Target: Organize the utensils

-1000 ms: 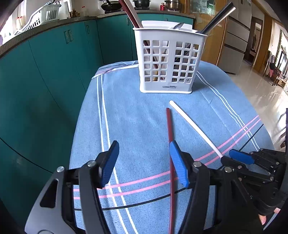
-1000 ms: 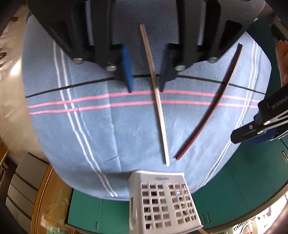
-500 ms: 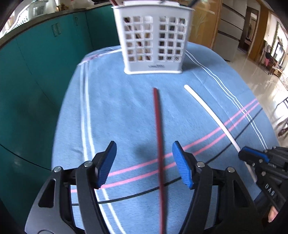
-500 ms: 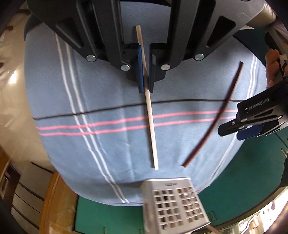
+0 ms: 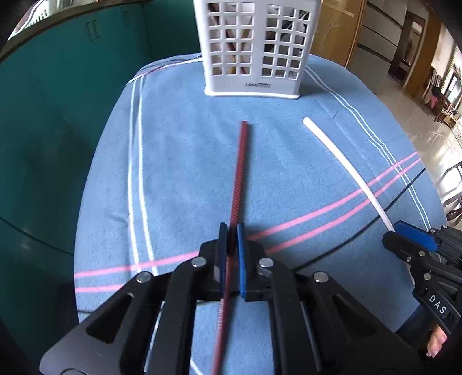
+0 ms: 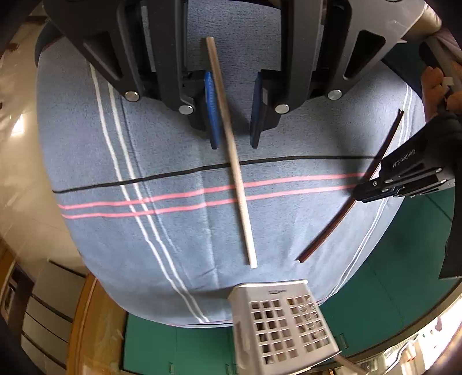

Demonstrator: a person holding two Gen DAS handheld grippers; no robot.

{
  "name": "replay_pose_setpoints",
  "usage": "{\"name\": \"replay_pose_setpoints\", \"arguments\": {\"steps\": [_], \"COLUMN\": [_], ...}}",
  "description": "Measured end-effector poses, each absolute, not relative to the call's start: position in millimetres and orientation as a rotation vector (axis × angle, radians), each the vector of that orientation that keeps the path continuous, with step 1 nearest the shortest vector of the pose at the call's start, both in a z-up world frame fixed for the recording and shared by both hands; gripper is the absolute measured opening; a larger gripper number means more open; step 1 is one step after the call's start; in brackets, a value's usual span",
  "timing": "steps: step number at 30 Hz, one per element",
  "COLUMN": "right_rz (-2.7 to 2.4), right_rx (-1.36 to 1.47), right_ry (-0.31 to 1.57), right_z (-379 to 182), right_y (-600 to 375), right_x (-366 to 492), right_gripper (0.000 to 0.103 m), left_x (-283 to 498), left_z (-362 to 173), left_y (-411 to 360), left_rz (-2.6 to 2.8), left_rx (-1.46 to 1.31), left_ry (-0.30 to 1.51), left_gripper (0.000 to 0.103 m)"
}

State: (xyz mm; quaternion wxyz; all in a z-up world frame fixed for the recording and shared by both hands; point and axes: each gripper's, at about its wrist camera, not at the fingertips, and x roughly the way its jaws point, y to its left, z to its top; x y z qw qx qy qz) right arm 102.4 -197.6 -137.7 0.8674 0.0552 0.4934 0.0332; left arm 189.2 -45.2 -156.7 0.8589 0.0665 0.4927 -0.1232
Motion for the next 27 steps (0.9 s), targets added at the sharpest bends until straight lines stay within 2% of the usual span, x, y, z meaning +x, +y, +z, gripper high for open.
{"name": "replay_pose_setpoints", "arguments": {"steps": [1,3,8,9,10,12,13,19,23,27], "right_rz": [0.083,0.1,0.136,0.135,0.131,0.121,0.109,0.065,0.05,0.047], "right_rx": [0.116,0.108,0.083,0.091,0.098,0.103,0.1,0.118,0.127,0.129], "right_ry": [1.035,1.04,1.054,1.05,1.042,1.026,1.024,1.04,1.049,1.05], "right_z": [-137.9,-138.3,-136.7,-135.2,-133.7,-130.3,-128.9,-132.6,-134.9,-135.8], "right_y": [-195.9,-192.3,-181.4,-182.3,-183.4,-186.1,-187.4,-196.3,-203.1,-205.0], "right_x": [102.3,101.9,98.3,98.3,98.3,99.9,101.1,104.0,102.8,103.9], "right_gripper": [0.012,0.007,0.007,0.008,0.016,0.024,0.024,0.024,0.029,0.029], "left_x": [185.5,177.0,159.6,159.9,162.6,169.2,174.0,204.6,214.5,217.1], "left_z": [-156.5,-156.1,-154.0,-152.3,-150.0,-147.6,-147.1,-154.6,-155.9,-156.3], "left_y": [-44.2,-44.0,-45.3,-44.8,-44.2,-44.5,-45.7,-59.3,-62.5,-50.6], "left_rz": [-0.263,-0.279,-0.352,-0.358,-0.358,-0.34,-0.332,-0.293,-0.26,-0.213], "left_rx": [0.141,0.154,0.148,0.14,0.134,0.133,0.135,0.175,0.204,0.179], "left_ry": [1.041,1.052,1.087,1.083,1.072,1.061,1.05,1.047,1.031,1.032], "left_gripper": [0.006,0.006,0.006,0.006,0.011,0.022,0.025,0.027,0.038,0.04]}}
